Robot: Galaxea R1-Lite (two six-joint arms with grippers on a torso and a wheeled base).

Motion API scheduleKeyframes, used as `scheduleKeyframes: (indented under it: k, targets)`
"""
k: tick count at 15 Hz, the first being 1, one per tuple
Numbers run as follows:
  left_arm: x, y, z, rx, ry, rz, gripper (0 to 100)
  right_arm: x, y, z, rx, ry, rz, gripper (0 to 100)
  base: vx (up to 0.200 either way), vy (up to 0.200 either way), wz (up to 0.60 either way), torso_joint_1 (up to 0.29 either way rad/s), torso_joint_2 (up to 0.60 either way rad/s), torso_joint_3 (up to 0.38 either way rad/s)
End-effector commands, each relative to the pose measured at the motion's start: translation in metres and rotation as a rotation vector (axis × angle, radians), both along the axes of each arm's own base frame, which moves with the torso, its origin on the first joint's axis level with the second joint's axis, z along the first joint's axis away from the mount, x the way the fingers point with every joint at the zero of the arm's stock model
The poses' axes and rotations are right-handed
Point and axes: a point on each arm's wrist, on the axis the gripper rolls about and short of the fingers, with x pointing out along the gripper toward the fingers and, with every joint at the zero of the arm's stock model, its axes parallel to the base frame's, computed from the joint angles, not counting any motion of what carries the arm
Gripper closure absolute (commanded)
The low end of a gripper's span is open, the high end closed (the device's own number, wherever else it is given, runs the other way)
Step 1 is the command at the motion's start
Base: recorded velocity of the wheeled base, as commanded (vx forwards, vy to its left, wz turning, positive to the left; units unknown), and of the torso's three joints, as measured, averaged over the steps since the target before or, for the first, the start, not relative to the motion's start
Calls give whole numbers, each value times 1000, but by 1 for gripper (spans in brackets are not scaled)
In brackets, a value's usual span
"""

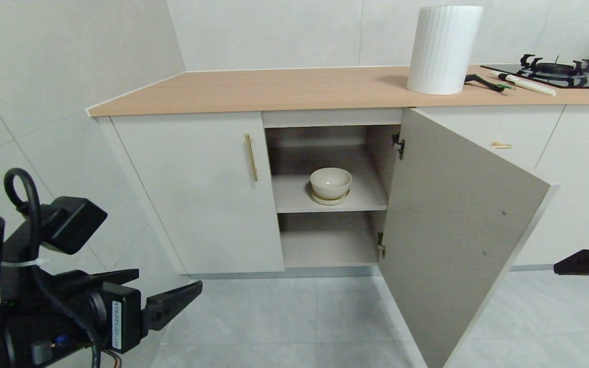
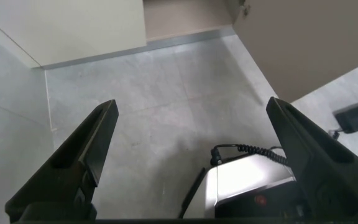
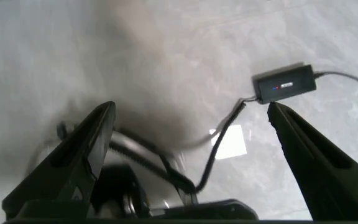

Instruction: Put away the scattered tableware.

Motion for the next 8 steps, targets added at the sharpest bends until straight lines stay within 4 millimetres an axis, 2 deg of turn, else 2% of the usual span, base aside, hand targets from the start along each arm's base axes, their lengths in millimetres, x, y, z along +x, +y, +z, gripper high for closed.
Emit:
scheduleKeyframes:
  k: [1, 4, 8]
  targets:
    - [0, 0, 0, 1, 2, 0, 0, 16, -12, -1, 1, 0, -80, 0, 0, 0, 0, 0, 0, 0]
    - [0, 0, 0, 1, 2, 0, 0, 34, -26, -6, 3, -35, -156, 0, 0, 0, 0, 0, 0, 0]
    - [0, 0, 0, -1, -1, 0, 0, 67, -32, -17, 76, -110, -254, 0, 0, 0, 0, 0, 0, 0]
